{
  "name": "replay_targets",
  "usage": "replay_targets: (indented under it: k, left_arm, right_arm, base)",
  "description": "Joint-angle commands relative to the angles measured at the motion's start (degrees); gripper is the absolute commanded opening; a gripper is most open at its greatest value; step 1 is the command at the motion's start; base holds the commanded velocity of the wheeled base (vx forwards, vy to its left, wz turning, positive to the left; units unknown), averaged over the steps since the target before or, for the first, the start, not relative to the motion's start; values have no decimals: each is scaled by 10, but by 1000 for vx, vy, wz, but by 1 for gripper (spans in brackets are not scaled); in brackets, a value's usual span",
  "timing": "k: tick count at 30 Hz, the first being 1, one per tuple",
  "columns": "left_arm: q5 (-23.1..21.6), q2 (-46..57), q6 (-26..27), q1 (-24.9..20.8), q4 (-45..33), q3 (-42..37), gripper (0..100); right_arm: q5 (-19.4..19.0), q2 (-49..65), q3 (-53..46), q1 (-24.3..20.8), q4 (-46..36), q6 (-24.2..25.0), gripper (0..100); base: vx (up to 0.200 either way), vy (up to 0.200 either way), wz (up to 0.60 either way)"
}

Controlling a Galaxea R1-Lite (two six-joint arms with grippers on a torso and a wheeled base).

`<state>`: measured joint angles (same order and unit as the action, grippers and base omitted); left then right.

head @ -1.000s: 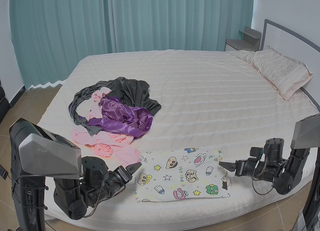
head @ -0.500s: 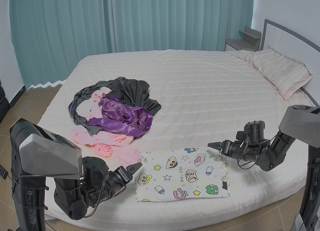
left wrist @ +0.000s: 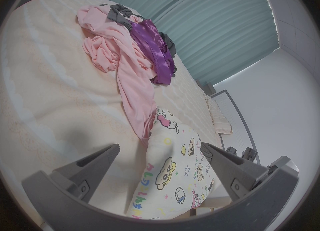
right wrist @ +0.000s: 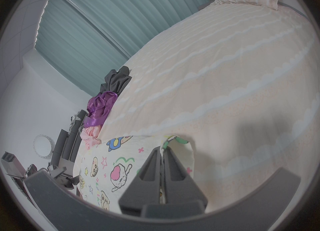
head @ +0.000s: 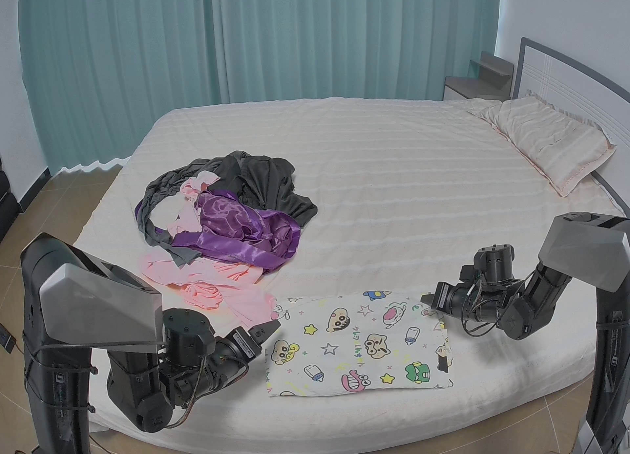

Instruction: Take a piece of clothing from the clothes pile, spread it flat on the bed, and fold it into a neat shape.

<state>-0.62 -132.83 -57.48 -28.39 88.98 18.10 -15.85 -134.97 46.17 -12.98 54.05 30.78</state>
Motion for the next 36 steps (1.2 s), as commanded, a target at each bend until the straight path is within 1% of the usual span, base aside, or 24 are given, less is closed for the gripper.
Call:
replay_targets:
  k: [1,8,16,17,23,25,27,28,29,30,31,32,33,36]
  left_arm:
    - [0,-1,0,0,10,0,100]
    - [0,-3,0,0,10,2,100]
    - [0,-4,0,0,10,2,100]
    - [0,-4,0,0,10,2,100]
    - [2,-2,3,0,10,2,100]
    - [4,3,7,1,10,3,100]
    - [11,22,18,4,10,2,100]
    - [23,36,23,5,10,0,100]
    - [27,41,24,6,10,-2,100]
    - [61,62,26,10,10,-3,100]
    - [80,77,29,12,10,-2,100]
    - [87,83,31,14,10,-2,100]
    - [98,109,44,23,10,-4,100]
    - [99,167,69,43,10,-18,100]
  right_arm:
    - [-1,2,4,6,3,1,0]
    - [0,2,17,21,4,3,0]
    - [-1,1,16,20,4,2,0]
    - [-1,1,16,20,4,3,100]
    - [0,11,15,23,14,4,100]
    - [15,33,11,27,17,7,100]
    - [36,61,8,32,17,23,100]
    - [46,80,3,32,16,32,100]
    - [48,85,2,33,16,34,100]
    - [54,118,-10,36,12,36,100]
    - [56,142,-24,39,12,36,100]
    - [56,153,-32,40,12,36,100]
    - [57,190,-60,45,15,34,100]
    - [57,253,-101,54,16,33,100]
  base:
    - [0,0,0]
    - [0,0,0]
    - [0,0,0]
    - [0,0,0]
    - [0,0,0]
    - [0,0,0]
    - [0,0,0]
    - [0,0,0]
    - [0,0,0]
    - [0,0,0]
    - [0,0,0]
    - [0,0,0]
    - [0,0,0]
    - [0,0,0]
